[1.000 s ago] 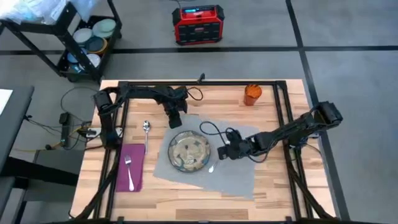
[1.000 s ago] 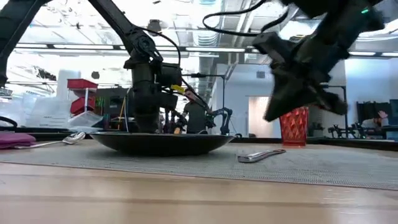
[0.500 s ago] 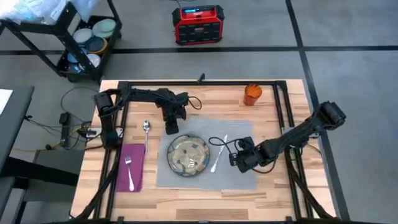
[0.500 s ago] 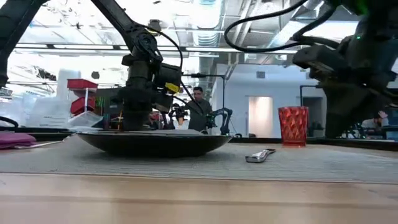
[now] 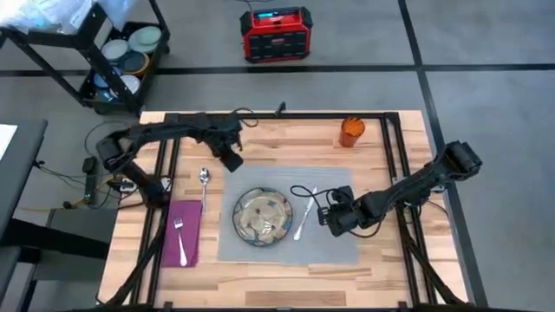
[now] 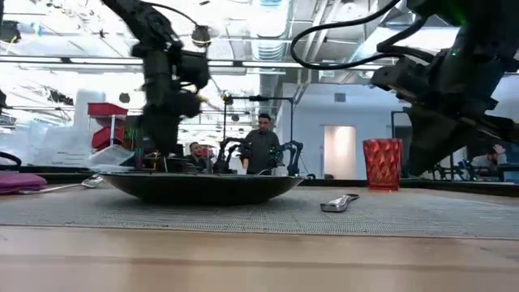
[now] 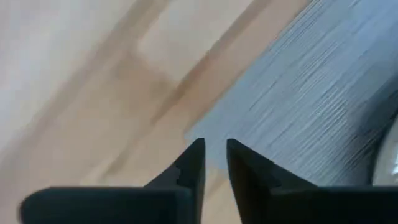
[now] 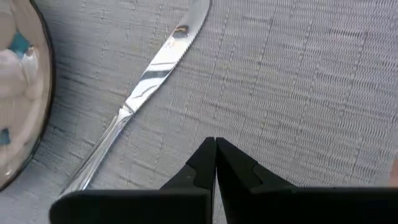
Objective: Set table place
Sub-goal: Put the silver spoon beside the silver knife on the gray placemat
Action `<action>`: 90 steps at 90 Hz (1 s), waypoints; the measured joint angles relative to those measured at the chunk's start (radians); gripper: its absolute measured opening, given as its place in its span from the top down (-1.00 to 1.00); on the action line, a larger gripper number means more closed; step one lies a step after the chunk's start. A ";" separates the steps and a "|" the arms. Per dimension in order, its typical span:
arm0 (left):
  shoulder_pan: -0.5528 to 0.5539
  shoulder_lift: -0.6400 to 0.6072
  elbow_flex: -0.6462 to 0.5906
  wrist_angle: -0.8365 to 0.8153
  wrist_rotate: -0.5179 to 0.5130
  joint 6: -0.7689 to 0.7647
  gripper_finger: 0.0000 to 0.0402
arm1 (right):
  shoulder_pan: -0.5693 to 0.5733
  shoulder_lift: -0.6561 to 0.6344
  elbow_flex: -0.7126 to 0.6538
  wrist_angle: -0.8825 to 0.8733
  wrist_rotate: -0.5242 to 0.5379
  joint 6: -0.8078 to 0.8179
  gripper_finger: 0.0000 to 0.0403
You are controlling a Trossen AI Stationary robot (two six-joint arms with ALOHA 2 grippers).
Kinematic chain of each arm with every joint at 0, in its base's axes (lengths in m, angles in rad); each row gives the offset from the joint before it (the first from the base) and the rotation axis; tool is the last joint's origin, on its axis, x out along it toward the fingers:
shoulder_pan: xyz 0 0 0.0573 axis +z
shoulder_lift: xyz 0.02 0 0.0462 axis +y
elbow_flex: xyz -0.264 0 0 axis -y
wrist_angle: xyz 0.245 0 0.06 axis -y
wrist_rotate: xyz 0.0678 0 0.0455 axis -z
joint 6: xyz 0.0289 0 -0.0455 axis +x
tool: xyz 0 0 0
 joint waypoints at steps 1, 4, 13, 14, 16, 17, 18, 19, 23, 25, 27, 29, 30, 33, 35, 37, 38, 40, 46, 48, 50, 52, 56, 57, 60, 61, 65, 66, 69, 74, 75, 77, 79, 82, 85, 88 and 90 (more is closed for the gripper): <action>0.000 -0.012 -0.014 0.000 -0.001 -0.016 0.62 | -0.002 0.000 0.000 0.000 0.000 -0.006 1.00; 0.000 -0.046 -0.055 -0.005 -0.001 -0.065 0.56 | -0.010 0.000 0.000 0.000 -0.001 -0.025 1.00; -0.015 -0.143 -0.179 -0.010 -0.001 -0.222 0.42 | -0.034 -0.005 0.000 -0.006 -0.022 -0.093 1.00; -0.019 -0.152 -0.189 -0.012 -0.001 -0.238 0.41 | -0.037 -0.006 0.000 -0.010 -0.025 -0.102 1.00; -0.027 -0.173 -0.208 -0.013 0.000 -0.274 0.38 | -0.043 -0.010 0.000 -0.018 -0.030 -0.118 1.00; -0.030 -0.184 -0.218 -0.013 0.000 -0.292 0.37 | -0.046 -0.012 0.000 -0.022 -0.032 -0.126 1.00; -0.034 -0.194 -0.227 -0.012 0.001 -0.309 0.36 | -0.049 -0.016 0.000 -0.027 -0.034 -0.137 1.00; -0.038 -0.204 -0.234 -0.011 0.001 -0.328 0.35 | -0.052 -0.019 0.000 -0.031 -0.035 -0.146 1.00; -0.056 -0.245 -0.259 -0.018 0.002 -0.401 0.32 | -0.062 -0.038 0.000 -0.048 -0.037 -0.186 1.00; -0.066 -0.264 -0.269 -0.019 0.003 -0.438 0.30 | -0.067 -0.051 0.000 -0.058 -0.038 -0.208 1.00; -0.078 -0.282 -0.278 -0.017 0.003 -0.478 0.29 | -0.072 -0.066 0.000 -0.070 -0.038 -0.230 1.00; -0.089 -0.298 -0.287 -0.014 0.002 -0.518 0.28 | -0.076 -0.082 0.000 -0.082 -0.038 -0.251 1.00; -0.096 -0.306 -0.291 -0.012 0.002 -0.538 0.28 | -0.079 -0.091 0.000 -0.089 -0.038 -0.261 1.00; -0.115 -0.326 -0.304 -0.011 0.000 -0.596 0.27 | -0.086 -0.118 0.000 -0.109 -0.040 -0.290 1.00; -0.129 -0.337 -0.312 -0.013 -0.002 -0.630 0.27 | -0.091 -0.137 0.000 -0.124 -0.041 -0.305 1.00; -0.142 -0.344 -0.319 -0.017 -0.004 -0.660 0.26 | -0.096 -0.157 0.000 -0.140 -0.041 -0.320 1.00; -0.148 -0.347 -0.322 -0.019 -0.005 -0.674 0.26 | -0.099 -0.167 0.000 -0.148 -0.041 -0.327 1.00; -0.161 -0.350 -0.329 -0.018 -0.006 -0.700 0.26 | -0.103 -0.188 0.000 -0.164 -0.041 -0.339 1.00; -0.193 -0.351 -0.350 -0.011 -0.007 -0.765 0.26 | -0.119 -0.246 0.000 -0.218 -0.040 -0.378 1.00; -0.202 -0.350 -0.358 -0.010 -0.009 -0.784 0.26 | -0.125 -0.263 0.000 -0.234 -0.040 -0.393 1.00; -0.211 -0.349 -0.367 -0.007 -0.011 -0.802 0.26 | -0.131 -0.279 0.000 -0.249 -0.040 -0.408 1.00; -0.219 -0.344 -0.376 0.000 -0.013 -0.819 0.26 | -0.138 -0.296 0.000 -0.265 -0.040 -0.426 1.00; -0.231 -0.329 -0.393 0.029 -0.019 -0.844 0.26 | -0.149 -0.327 0.000 -0.293 -0.040 -0.459 1.00; -0.233 -0.325 -0.396 0.038 -0.020 -0.848 0.26 | -0.152 -0.334 0.000 -0.300 -0.040 -0.466 1.00; -0.238 -0.314 -0.409 0.058 -0.029 -0.859 0.26 | -0.161 -0.355 0.000 -0.321 -0.040 -0.487 1.00; -0.238 -0.312 -0.413 0.063 -0.031 -0.862 0.26 | -0.164 -0.360 0.000 -0.327 -0.040 -0.494 1.00; -0.239 -0.296 -0.428 0.081 -0.038 -0.870 0.26 | -0.172 -0.382 0.000 -0.345 -0.039 -0.514 1.00; -0.239 -0.290 -0.433 0.090 -0.041 -0.870 0.26 | -0.174 -0.387 0.000 -0.349 -0.039 -0.518 1.00; -0.238 -0.271 -0.444 0.123 -0.048 -0.869 0.26 | -0.177 -0.401 0.000 -0.359 -0.036 -0.529 1.00; -0.239 -0.245 -0.460 0.152 -0.052 -0.870 0.26 | -0.183 -0.420 0.000 -0.369 -0.034 -0.548 1.00; -0.239 -0.239 -0.462 0.159 -0.052 -0.870 0.26 | -0.183 -0.423 0.000 -0.370 -0.034 -0.552 1.00; -0.239 -0.227 -0.466 0.168 -0.052 -0.870 0.27 | -0.185 -0.430 0.000 -0.370 -0.034 -0.557 1.00; -0.240 -0.211 -0.466 0.168 -0.052 -0.870 0.28 | -0.185 -0.437 0.000 -0.370 -0.034 -0.562 1.00; -0.240 -0.188 -0.458 0.167 -0.052 -0.869 0.30 | -0.185 -0.444 0.000 -0.372 -0.034 -0.568 1.00; -0.241 -0.172 -0.457 0.177 -0.061 -0.864 0.35 | -0.185 -0.449 0.000 -0.377 -0.033 -0.570 1.00; -0.244 -0.158 -0.452 0.176 -0.071 -0.858 0.41 | -0.184 -0.455 0.000 -0.382 -0.031 -0.570 1.00; -0.245 -0.151 -0.448 0.177 -0.074 -0.850 0.47 | -0.180 -0.459 0.000 -0.382 -0.028 -0.571 1.00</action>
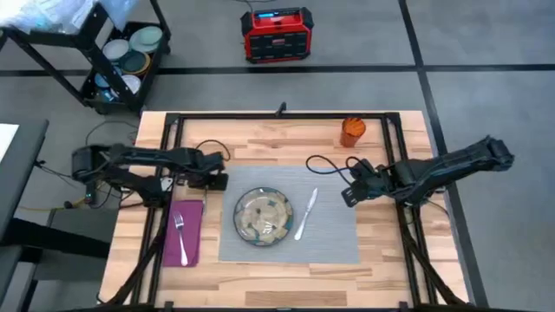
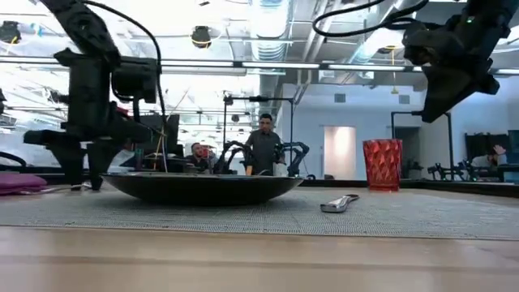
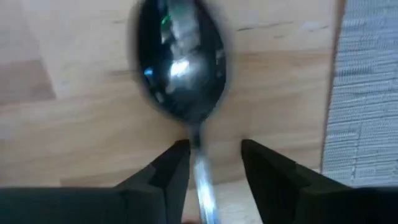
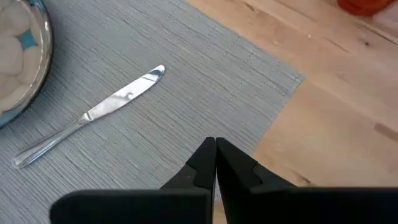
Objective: Set table place
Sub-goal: Put the silver spoon beside the silver knife on the gray placemat
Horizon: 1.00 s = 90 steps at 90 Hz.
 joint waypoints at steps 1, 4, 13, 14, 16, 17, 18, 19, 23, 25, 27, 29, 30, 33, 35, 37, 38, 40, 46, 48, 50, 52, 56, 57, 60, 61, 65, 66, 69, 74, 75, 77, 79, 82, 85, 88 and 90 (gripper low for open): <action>0.000 0.004 0.003 0.001 -0.001 0.005 0.50 | 0.002 -0.002 0.000 0.000 0.002 0.000 1.00; 0.000 0.010 0.008 0.007 -0.003 0.022 0.61 | 0.008 -0.006 0.000 -0.008 0.009 -0.001 1.00; 0.006 0.014 0.026 0.014 -0.014 0.058 0.93 | 0.025 -0.021 0.000 -0.015 0.029 -0.002 1.00; 0.007 0.013 0.028 0.012 -0.016 0.061 0.94 | 0.027 -0.023 0.000 -0.017 0.030 -0.003 1.00; 0.009 0.010 0.032 0.007 -0.022 0.062 0.95 | 0.030 -0.028 0.000 -0.022 0.034 -0.004 1.00; 0.011 0.008 0.037 0.005 -0.024 0.063 0.95 | 0.031 -0.030 0.000 -0.024 0.037 -0.003 1.00; 0.013 0.006 0.042 0.002 -0.025 0.066 0.96 | 0.032 -0.032 0.000 -0.025 0.040 -0.003 1.00; 0.015 0.003 0.047 0.000 -0.026 0.070 0.97 | 0.034 -0.035 0.000 -0.027 0.043 -0.003 1.00; 0.019 -0.007 0.069 -0.018 -0.044 0.082 0.98 | 0.037 -0.047 0.000 -0.040 0.049 -0.004 1.00; 0.020 -0.012 0.082 -0.038 -0.070 0.088 0.98 | 0.040 -0.054 0.000 -0.049 0.049 -0.004 1.00; 0.022 -0.018 0.095 -0.051 -0.105 0.095 0.98 | 0.042 -0.061 0.000 -0.056 0.051 -0.004 1.00; 0.023 -0.024 0.113 -0.060 -0.132 0.102 0.98 | 0.042 -0.069 0.000 -0.061 0.052 -0.006 1.00; 0.024 -0.029 0.124 -0.065 -0.139 0.104 0.99 | 0.042 -0.073 0.000 -0.065 0.052 -0.007 1.00; 0.025 -0.045 0.162 -0.073 -0.154 0.107 0.99 | 0.042 -0.086 0.000 -0.082 0.052 -0.010 1.00; 0.024 -0.056 0.187 -0.074 -0.160 0.107 0.99 | 0.042 -0.095 0.000 -0.094 0.053 -0.011 1.00; 0.024 -0.066 0.212 -0.073 -0.159 0.109 0.99 | 0.042 -0.104 0.000 -0.105 0.057 -0.011 1.00; 0.023 -0.071 0.224 -0.073 -0.158 0.109 0.99 | 0.042 -0.109 0.000 -0.110 0.059 -0.011 1.00; 0.021 -0.076 0.245 -0.073 -0.160 0.110 0.99 | 0.042 -0.120 0.000 -0.121 0.064 -0.011 1.00; -0.002 -0.087 0.312 -0.022 -0.160 0.100 0.99 | 0.039 -0.153 0.000 -0.148 0.080 -0.008 1.00; -0.013 -0.088 0.335 0.021 -0.161 0.093 0.99 | 0.040 -0.164 0.000 -0.159 0.085 -0.004 1.00; -0.025 -0.089 0.358 0.070 -0.161 0.087 0.99 | 0.040 -0.174 0.000 -0.171 0.090 0.001 1.00; -0.039 -0.088 0.379 0.116 -0.161 0.082 0.99 | 0.040 -0.185 0.000 -0.180 0.095 0.006 1.00; -0.069 -0.071 0.415 0.192 -0.159 0.075 0.99 | 0.039 -0.202 0.000 -0.191 0.106 0.007 1.00; -0.078 -0.064 0.422 0.210 -0.158 0.073 1.00 | 0.039 -0.207 0.000 -0.194 0.111 0.007 1.00; -0.102 -0.041 0.443 0.258 -0.153 0.064 1.00 | 0.039 -0.222 0.000 -0.202 0.123 0.008 1.00; -0.110 -0.031 0.450 0.274 -0.151 0.061 1.00 | 0.039 -0.226 0.000 -0.204 0.127 0.008 1.00; -0.141 0.019 0.477 0.334 -0.141 0.048 1.00 | 0.039 -0.241 0.000 -0.211 0.141 0.008 1.00; -0.150 0.034 0.483 0.348 -0.139 0.045 1.00 | 0.039 -0.244 0.000 -0.213 0.143 0.008 1.00; -0.177 0.081 0.503 0.390 -0.133 0.039 1.00 | 0.039 -0.251 0.000 -0.216 0.146 0.008 1.00; -0.211 0.163 0.541 0.459 -0.108 0.035 1.00 | 0.039 -0.262 0.000 -0.219 0.154 0.009 1.00; -0.217 0.181 0.551 0.474 -0.100 0.035 1.00 | 0.039 -0.264 0.000 -0.220 0.156 0.008 1.00; -0.229 0.217 0.572 0.507 -0.079 0.034 1.00 | 0.039 -0.268 0.000 -0.222 0.160 0.008 1.00; -0.240 0.254 0.596 0.540 -0.059 0.035 1.00 | 0.039 -0.270 0.000 -0.223 0.163 0.008 1.00; -0.255 0.310 0.631 0.580 -0.031 0.042 1.00 | 0.039 -0.273 0.000 -0.225 0.166 0.009 1.00; -0.268 0.368 0.671 0.598 -0.006 0.053 1.00 | 0.039 -0.274 0.000 -0.230 0.166 0.009 1.00; -0.278 0.425 0.714 0.606 0.017 0.064 1.00 | 0.039 -0.274 0.000 -0.232 0.167 0.009 1.00; -0.283 0.461 0.747 0.609 0.034 0.074 1.00 | 0.039 -0.274 0.000 -0.233 0.168 0.009 1.00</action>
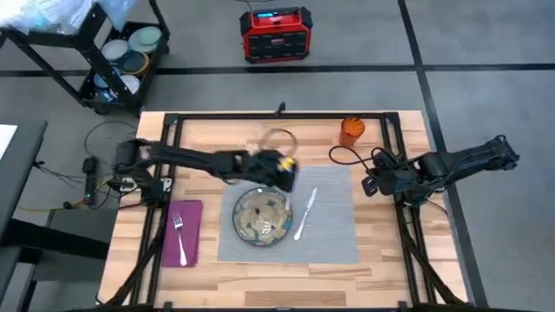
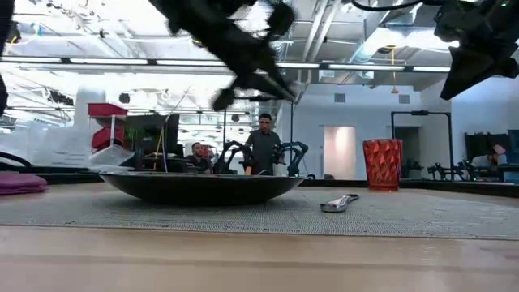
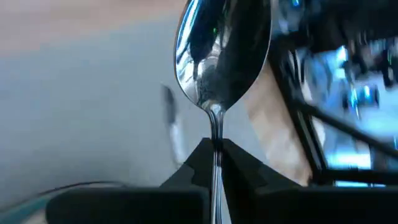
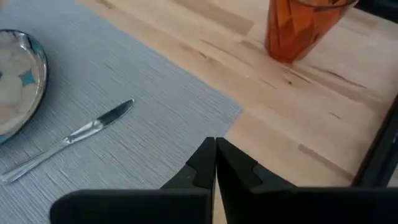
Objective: Set table place
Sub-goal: Put the silver spoon beside the silver knife on the gray placemat
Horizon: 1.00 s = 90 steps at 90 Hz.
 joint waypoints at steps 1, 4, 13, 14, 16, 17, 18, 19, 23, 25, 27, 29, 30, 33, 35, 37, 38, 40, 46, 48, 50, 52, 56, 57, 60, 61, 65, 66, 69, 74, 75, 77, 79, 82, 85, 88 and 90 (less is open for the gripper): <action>-0.002 0.018 0.016 0.000 0.011 0.005 1.00 | 0.000 0.000 0.000 -0.001 0.000 0.000 1.00; -0.007 0.071 0.066 0.001 0.032 0.024 1.00 | 0.000 0.001 0.000 -0.009 0.000 0.000 1.00; -0.017 0.200 0.201 0.004 0.095 0.059 1.00 | 0.000 0.001 0.000 -0.014 0.000 0.000 1.00; -0.017 0.214 0.214 0.005 0.101 0.061 1.00 | 0.000 0.001 0.000 -0.014 0.000 0.000 1.00; -0.018 0.241 0.242 0.005 0.112 0.063 1.00 | 0.000 0.002 0.000 -0.014 0.000 0.000 1.00; -0.018 0.255 0.257 0.002 0.119 0.064 1.00 | 0.000 0.002 0.000 -0.014 0.000 0.000 1.00; -0.018 0.267 0.271 -0.004 0.123 0.065 1.00 | 0.000 0.002 0.000 -0.013 0.000 0.000 1.00; -0.018 0.279 0.283 -0.009 0.127 0.067 1.00 | 0.000 0.002 0.000 -0.013 0.000 0.000 1.00; -0.022 0.328 0.332 -0.032 0.155 0.082 1.00 | 0.000 0.001 0.000 -0.015 0.000 0.000 1.00; -0.023 0.351 0.357 -0.041 0.175 0.091 1.00 | 0.000 0.001 0.000 -0.016 0.000 0.000 1.00; -0.025 0.372 0.381 -0.049 0.193 0.099 1.00 | 0.000 0.001 0.000 -0.017 0.000 0.001 1.00; -0.026 0.393 0.405 -0.060 0.217 0.105 1.00 | 0.000 0.001 0.000 -0.019 0.000 0.001 1.00; -0.026 0.403 0.417 -0.066 0.228 0.108 1.00 | 0.000 0.002 0.000 -0.021 -0.001 0.001 1.00; -0.027 0.423 0.450 -0.092 0.260 0.113 1.00 | 0.000 0.002 0.000 -0.023 -0.001 0.002 1.00; -0.028 0.433 0.467 -0.115 0.276 0.115 0.99 | 0.000 0.002 0.000 -0.025 -0.001 0.004 1.00; -0.028 0.443 0.483 -0.138 0.287 0.116 0.97 | 0.000 0.002 0.000 -0.031 -0.002 0.009 1.00; -0.028 0.447 0.490 -0.147 0.291 0.116 0.97 | 0.000 0.002 0.000 -0.036 -0.002 0.012 1.00; -0.027 0.452 0.501 -0.160 0.299 0.117 0.95 | 0.000 0.002 0.000 -0.046 -0.003 0.018 1.00; -0.021 0.454 0.511 -0.223 0.302 0.139 0.86 | 0.000 0.002 0.000 -0.063 -0.006 0.033 1.00; -0.017 0.454 0.511 -0.229 0.302 0.149 0.82 | 0.000 0.002 0.000 -0.067 -0.008 0.034 1.00; -0.013 0.454 0.512 -0.229 0.301 0.159 0.78 | 0.000 0.002 0.000 -0.070 -0.010 0.034 0.99; -0.008 0.453 0.513 -0.232 0.299 0.169 0.75 | 0.000 0.002 0.000 -0.071 -0.014 0.034 0.99; 0.002 0.439 0.513 -0.260 0.299 0.192 0.66 | 0.002 0.002 0.000 -0.072 -0.017 0.034 0.97; 0.005 0.436 0.513 -0.265 0.299 0.198 0.64 | 0.003 0.002 0.000 -0.072 -0.017 0.034 0.96; 0.012 0.425 0.514 -0.266 0.298 0.215 0.59 | 0.003 0.002 0.000 -0.069 -0.021 0.034 0.93; 0.015 0.422 0.515 -0.266 0.298 0.220 0.57 | 0.003 0.002 0.000 -0.067 -0.022 0.034 0.92; 0.026 0.409 0.517 -0.274 0.298 0.245 0.50 | 0.003 0.002 0.000 -0.061 -0.024 0.034 0.87; 0.029 0.406 0.517 -0.278 0.299 0.251 0.48 | 0.003 0.002 0.000 -0.058 -0.025 0.034 0.86; 0.037 0.400 0.517 -0.286 0.299 0.268 0.43 | 0.003 0.002 0.000 -0.046 -0.026 0.035 0.81; 0.051 0.391 0.516 -0.311 0.302 0.302 0.37 | 0.003 0.003 0.000 -0.017 -0.038 0.036 0.74; 0.054 0.389 0.516 -0.320 0.302 0.311 0.36 | 0.003 0.003 0.000 -0.009 -0.045 0.036 0.73; 0.061 0.382 0.514 -0.343 0.301 0.332 0.34 | 0.003 0.005 -0.001 0.012 -0.054 0.032 0.71; 0.067 0.373 0.513 -0.368 0.301 0.357 0.33 | 0.003 0.008 -0.003 0.039 -0.061 0.029 0.68; 0.079 0.354 0.513 -0.420 0.291 0.397 0.32 | 0.003 0.012 -0.008 0.086 -0.075 0.023 0.66; 0.090 0.328 0.514 -0.494 0.263 0.447 0.32 | 0.004 0.019 -0.018 0.134 -0.095 0.020 0.65; 0.099 0.301 0.515 -0.577 0.227 0.503 0.34 | 0.004 0.030 -0.025 0.173 -0.110 0.020 0.65; 0.105 0.284 0.517 -0.635 0.198 0.546 0.37 | 0.004 0.039 -0.031 0.206 -0.117 0.019 0.65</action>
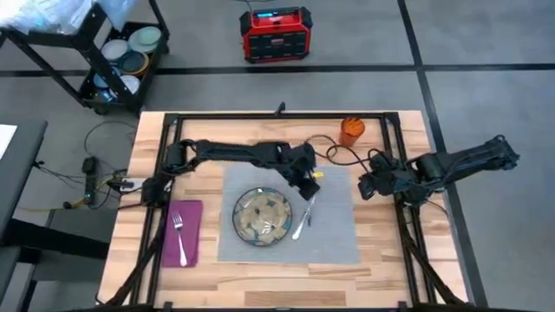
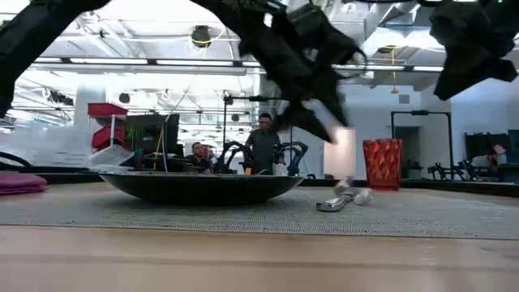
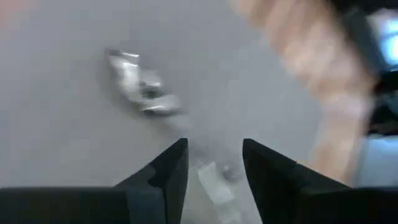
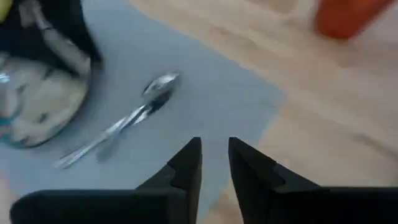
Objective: Set table place
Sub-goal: Put the silver spoon beside the silver knife on the gray placemat
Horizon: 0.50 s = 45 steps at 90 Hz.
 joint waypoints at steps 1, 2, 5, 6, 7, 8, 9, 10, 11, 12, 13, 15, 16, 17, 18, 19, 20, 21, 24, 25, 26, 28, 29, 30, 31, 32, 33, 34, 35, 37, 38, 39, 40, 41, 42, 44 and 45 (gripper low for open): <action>0.003 -0.010 0.000 -0.032 -0.016 0.021 0.38 | 0.000 0.005 -0.002 0.016 -0.003 0.000 0.66; 0.005 -0.019 0.000 -0.065 -0.034 0.042 0.39 | 0.001 0.011 -0.004 0.031 -0.007 0.000 0.66; 0.011 -0.041 -0.002 -0.157 -0.097 0.100 0.45 | 0.003 0.028 -0.014 0.081 -0.010 0.001 0.68; 0.012 -0.047 -0.003 -0.188 -0.120 0.118 0.47 | 0.004 0.034 -0.018 0.096 -0.010 0.001 0.68; 0.014 -0.052 -0.004 -0.219 -0.143 0.137 0.50 | 0.005 0.040 -0.021 0.109 -0.011 0.002 0.69; 0.015 -0.056 -0.005 -0.246 -0.161 0.154 0.52 | 0.005 0.048 -0.025 0.122 -0.011 0.003 0.70; 0.016 -0.060 -0.007 -0.270 -0.178 0.169 0.55 | 0.006 0.056 -0.028 0.137 -0.011 0.006 0.71; 0.017 -0.065 -0.008 -0.292 -0.194 0.183 0.58 | 0.006 0.064 -0.033 0.154 -0.011 0.010 0.72; 0.018 -0.069 -0.011 -0.313 -0.208 0.196 0.62 | 0.005 0.072 -0.036 0.168 -0.011 0.014 0.73; 0.019 -0.073 -0.014 -0.331 -0.221 0.209 0.65 | 0.005 0.080 -0.040 0.181 -0.011 0.018 0.75; 0.020 -0.077 -0.018 -0.347 -0.230 0.223 0.69 | 0.005 0.089 -0.043 0.192 -0.011 0.024 0.76; 0.023 -0.086 -0.028 -0.367 -0.240 0.245 0.77 | 0.004 0.109 -0.050 0.219 -0.011 0.034 0.80; 0.024 -0.091 -0.035 -0.373 -0.241 0.256 0.82 | 0.004 0.118 -0.053 0.231 -0.011 0.037 0.82; 0.024 -0.096 -0.043 -0.376 -0.242 0.265 0.85 | 0.004 0.129 -0.056 0.242 -0.012 0.040 0.84; 0.025 -0.101 -0.052 -0.377 -0.243 0.273 0.88 | 0.004 0.140 -0.059 0.252 -0.012 0.042 0.87; 0.026 -0.108 -0.062 -0.374 -0.244 0.279 0.90 | 0.003 0.150 -0.061 0.264 -0.012 0.046 0.89; 0.027 -0.115 -0.073 -0.369 -0.244 0.285 0.92 | 0.003 0.161 -0.063 0.275 -0.013 0.050 0.91; 0.028 -0.122 -0.085 -0.364 -0.245 0.290 0.94 | 0.003 0.172 -0.063 0.283 -0.013 0.054 0.93; 0.032 -0.142 -0.122 -0.352 -0.245 0.308 0.95 | 0.003 0.207 -0.064 0.308 -0.015 0.059 0.96; 0.032 -0.148 -0.137 -0.349 -0.246 0.313 0.96 | 0.003 0.219 -0.064 0.318 -0.015 0.059 0.97; 0.033 -0.155 -0.154 -0.345 -0.246 0.319 0.96 | 0.003 0.232 -0.064 0.330 -0.016 0.059 0.97; 0.036 -0.165 -0.187 -0.338 -0.247 0.330 0.98 | 0.003 0.254 -0.064 0.360 -0.020 0.060 0.97; 0.037 -0.170 -0.205 -0.335 -0.247 0.334 0.98 | 0.003 0.265 -0.064 0.375 -0.025 0.060 0.98; 0.039 -0.176 -0.226 -0.329 -0.249 0.337 0.98 | 0.002 0.276 -0.064 0.389 -0.031 0.060 0.98; 0.042 -0.181 -0.247 -0.321 -0.251 0.339 0.99 | 0.000 0.287 -0.064 0.404 -0.036 0.060 0.98; 0.044 -0.186 -0.266 -0.315 -0.253 0.340 0.99 | -0.002 0.298 -0.064 0.419 -0.040 0.060 0.99; 0.046 -0.191 -0.287 -0.307 -0.256 0.340 0.99 | -0.004 0.309 -0.064 0.433 -0.046 0.060 0.99; 0.049 -0.195 -0.309 -0.299 -0.259 0.340 0.99 | -0.006 0.320 -0.064 0.448 -0.052 0.060 0.99; 0.051 -0.199 -0.332 -0.289 -0.262 0.341 0.99 | -0.008 0.331 -0.064 0.463 -0.060 0.059 0.99; 0.057 -0.209 -0.377 -0.269 -0.264 0.341 0.99 | -0.013 0.352 -0.064 0.497 -0.073 0.059 0.99; 0.062 -0.214 -0.401 -0.259 -0.264 0.341 0.99 | -0.016 0.363 -0.063 0.514 -0.080 0.059 0.99; 0.066 -0.221 -0.426 -0.249 -0.264 0.341 1.00 | -0.018 0.374 -0.063 0.531 -0.086 0.059 0.99; 0.070 -0.228 -0.447 -0.242 -0.264 0.341 1.00 | -0.020 0.384 -0.063 0.546 -0.092 0.059 0.99; 0.074 -0.235 -0.469 -0.235 -0.264 0.341 1.00 | -0.022 0.394 -0.063 0.561 -0.097 0.060 0.99; 0.079 -0.242 -0.490 -0.227 -0.264 0.340 1.00 | -0.026 0.403 -0.063 0.574 -0.101 0.060 0.99; 0.087 -0.259 -0.533 -0.210 -0.261 0.336 1.00 | -0.030 0.424 -0.063 0.600 -0.109 0.059 1.00; 0.091 -0.266 -0.551 -0.201 -0.257 0.333 1.00 | -0.033 0.435 -0.063 0.612 -0.112 0.059 1.00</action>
